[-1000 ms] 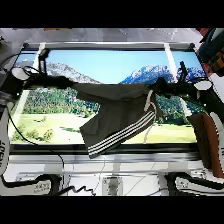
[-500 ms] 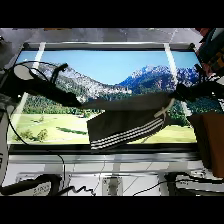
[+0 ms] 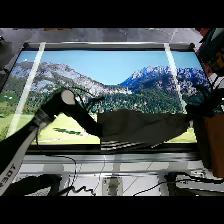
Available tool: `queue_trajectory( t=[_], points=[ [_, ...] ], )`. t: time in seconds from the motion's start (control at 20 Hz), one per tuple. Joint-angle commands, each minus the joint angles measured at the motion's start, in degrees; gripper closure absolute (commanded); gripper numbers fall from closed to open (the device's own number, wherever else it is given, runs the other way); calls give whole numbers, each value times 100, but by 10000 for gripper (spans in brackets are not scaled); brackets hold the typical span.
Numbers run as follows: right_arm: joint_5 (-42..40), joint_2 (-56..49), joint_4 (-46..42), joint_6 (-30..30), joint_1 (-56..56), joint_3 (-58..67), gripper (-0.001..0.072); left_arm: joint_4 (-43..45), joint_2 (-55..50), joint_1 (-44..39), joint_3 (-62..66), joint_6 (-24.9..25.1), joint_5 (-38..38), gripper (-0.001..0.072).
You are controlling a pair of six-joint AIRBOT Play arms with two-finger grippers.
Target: Fold the clothes and pants, and hang the long-sleeved shirts on hangers.
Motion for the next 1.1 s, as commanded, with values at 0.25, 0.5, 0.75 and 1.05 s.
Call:
queue_trajectory(
  t=[0.25, 0.5, 0.75, 1.05],
  points=[
    [-984, -2, -389, -382, -9, -614, 97, 634, 103, 26, -693, -70, 1617, 32],
    [-1803, -4, -382, -273, -9, -614, 98, 599, -26, 1351, -826, -57, 1641, 33],
    [-2107, -4, -295, 39, -2, -614, 98, -927, -909, 1257, -1108, 780, 2114, 33],
    [-2159, -4, -293, 37, -2, -614, 99, -1644, -1480, 573, -1086, 1156, 2990, 218]
  ],
)
